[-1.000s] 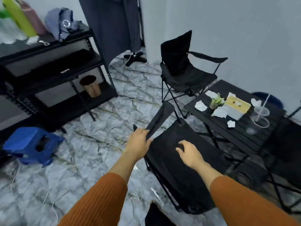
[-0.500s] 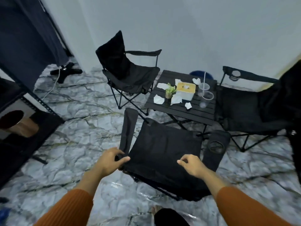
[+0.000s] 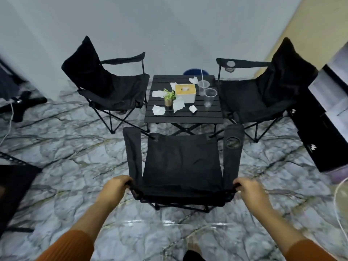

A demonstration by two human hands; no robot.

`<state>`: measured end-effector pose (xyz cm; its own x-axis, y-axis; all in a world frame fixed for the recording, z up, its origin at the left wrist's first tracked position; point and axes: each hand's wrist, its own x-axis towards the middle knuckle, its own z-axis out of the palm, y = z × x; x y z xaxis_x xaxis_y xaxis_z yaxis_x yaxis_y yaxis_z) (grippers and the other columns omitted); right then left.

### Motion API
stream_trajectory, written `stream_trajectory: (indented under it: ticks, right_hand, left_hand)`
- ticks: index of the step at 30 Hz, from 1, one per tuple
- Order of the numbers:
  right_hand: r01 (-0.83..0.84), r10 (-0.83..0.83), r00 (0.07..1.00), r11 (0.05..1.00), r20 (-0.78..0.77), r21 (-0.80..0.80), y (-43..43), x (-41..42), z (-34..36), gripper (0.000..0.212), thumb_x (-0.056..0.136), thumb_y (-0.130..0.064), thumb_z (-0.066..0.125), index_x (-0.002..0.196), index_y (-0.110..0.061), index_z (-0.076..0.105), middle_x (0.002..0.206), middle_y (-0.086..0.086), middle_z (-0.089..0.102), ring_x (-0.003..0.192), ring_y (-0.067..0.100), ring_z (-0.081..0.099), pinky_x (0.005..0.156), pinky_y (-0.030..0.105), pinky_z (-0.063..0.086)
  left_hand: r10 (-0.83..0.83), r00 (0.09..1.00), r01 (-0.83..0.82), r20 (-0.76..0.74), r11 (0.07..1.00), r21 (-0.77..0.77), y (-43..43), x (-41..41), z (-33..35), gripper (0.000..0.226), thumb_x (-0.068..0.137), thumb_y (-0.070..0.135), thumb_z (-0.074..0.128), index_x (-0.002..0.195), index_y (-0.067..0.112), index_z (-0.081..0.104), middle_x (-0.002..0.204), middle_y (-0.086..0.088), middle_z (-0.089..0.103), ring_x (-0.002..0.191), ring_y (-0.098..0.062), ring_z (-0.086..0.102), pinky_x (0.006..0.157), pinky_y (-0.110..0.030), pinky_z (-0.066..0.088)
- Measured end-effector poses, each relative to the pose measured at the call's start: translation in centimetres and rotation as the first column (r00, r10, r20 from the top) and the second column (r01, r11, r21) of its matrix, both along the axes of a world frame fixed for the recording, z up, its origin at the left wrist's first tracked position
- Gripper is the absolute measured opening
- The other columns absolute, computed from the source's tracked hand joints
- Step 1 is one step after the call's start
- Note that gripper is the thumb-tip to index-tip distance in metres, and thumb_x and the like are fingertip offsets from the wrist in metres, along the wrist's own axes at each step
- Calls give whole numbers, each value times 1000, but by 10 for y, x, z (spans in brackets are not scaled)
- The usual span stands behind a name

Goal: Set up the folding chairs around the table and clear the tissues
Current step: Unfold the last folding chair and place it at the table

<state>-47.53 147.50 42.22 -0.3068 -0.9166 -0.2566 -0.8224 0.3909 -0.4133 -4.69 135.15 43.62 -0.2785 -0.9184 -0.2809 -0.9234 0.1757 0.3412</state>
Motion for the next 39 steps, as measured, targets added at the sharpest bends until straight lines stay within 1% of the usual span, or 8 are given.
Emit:
stream_trajectory:
  ticks: [11, 14, 17, 21, 24, 27, 34, 39]
  right_hand:
    - [-121, 118, 974, 993, -191, -7, -36, -5, 9, 26, 87, 0, 56, 105, -18, 64, 105, 2, 70, 94, 23, 65, 62, 35, 52]
    - [-282, 291, 944, 956, -154, 78, -35, -2, 19, 21, 89, -16, 63, 109, -21, 64, 110, -1, 66, 105, 23, 60, 82, 37, 51]
    - [-403, 410, 910, 910, -65, 103, -33, -1, 25, 30, 89, -33, 64, 118, -25, 65, 115, -8, 66, 112, 16, 58, 89, 29, 46]
    - [-382, 381, 924, 914, 33, 139, -38, -12, 33, 14, 92, -25, 62, 100, -24, 73, 91, -12, 72, 90, 12, 66, 66, 17, 43]
    - [-437, 409, 898, 866, 161, 241, -51, -18, 42, 9, 89, -32, 65, 91, -30, 73, 92, -12, 73, 83, 2, 64, 68, 18, 45]
    - [-424, 340, 885, 871, 319, 249, -71, -17, 59, 24, 83, -51, 64, 83, -30, 74, 85, -10, 73, 79, 2, 65, 71, 24, 51]
    - [-231, 174, 906, 967, 385, 108, -166, -7, 33, 32, 88, -47, 59, 105, -22, 70, 108, -6, 69, 101, 11, 63, 90, 30, 48]
    - [-117, 37, 935, 971, 353, 209, -237, 13, -79, 44, 90, -39, 61, 128, -17, 55, 132, 5, 58, 119, 23, 55, 101, 40, 46]
  left_hand:
    - [-27, 997, 35, 78, 994, -105, -59, -7, 7, 21, 88, 3, 60, 98, 18, 71, 96, 0, 73, 81, -20, 62, 57, -23, 36]
    - [-189, 978, 192, 92, 981, -26, -53, 1, 10, 29, 84, 26, 71, 113, 21, 68, 117, 1, 70, 114, -24, 62, 89, -38, 48]
    - [-289, 956, 288, -44, 957, -30, -46, 3, 9, 39, 83, 37, 68, 118, 20, 69, 130, 4, 63, 132, -13, 49, 122, -43, 16]
    - [-284, 953, 281, -102, 959, -42, -43, 3, 12, 20, 89, 33, 63, 101, 23, 76, 112, 15, 70, 127, -11, 54, 121, -25, 18]
    - [-318, 945, 326, -82, 937, 127, -54, 5, 21, 21, 88, 34, 63, 105, 28, 74, 116, 23, 61, 133, -9, 47, 115, -36, 35]
    - [-221, 969, 243, -112, 939, 245, -76, -8, 45, 23, 88, 30, 66, 109, 24, 74, 122, 11, 66, 130, -6, 48, 105, -22, 38]
    - [-95, 991, 110, -90, 979, 174, -152, -83, 49, 40, 92, 46, 56, 121, 21, 66, 121, -3, 69, 114, -20, 61, 96, -32, 46]
    - [-232, 971, 203, 65, 933, 297, -218, -147, -54, 54, 95, 43, 52, 142, 16, 46, 148, -8, 47, 134, -25, 45, 110, -36, 36]
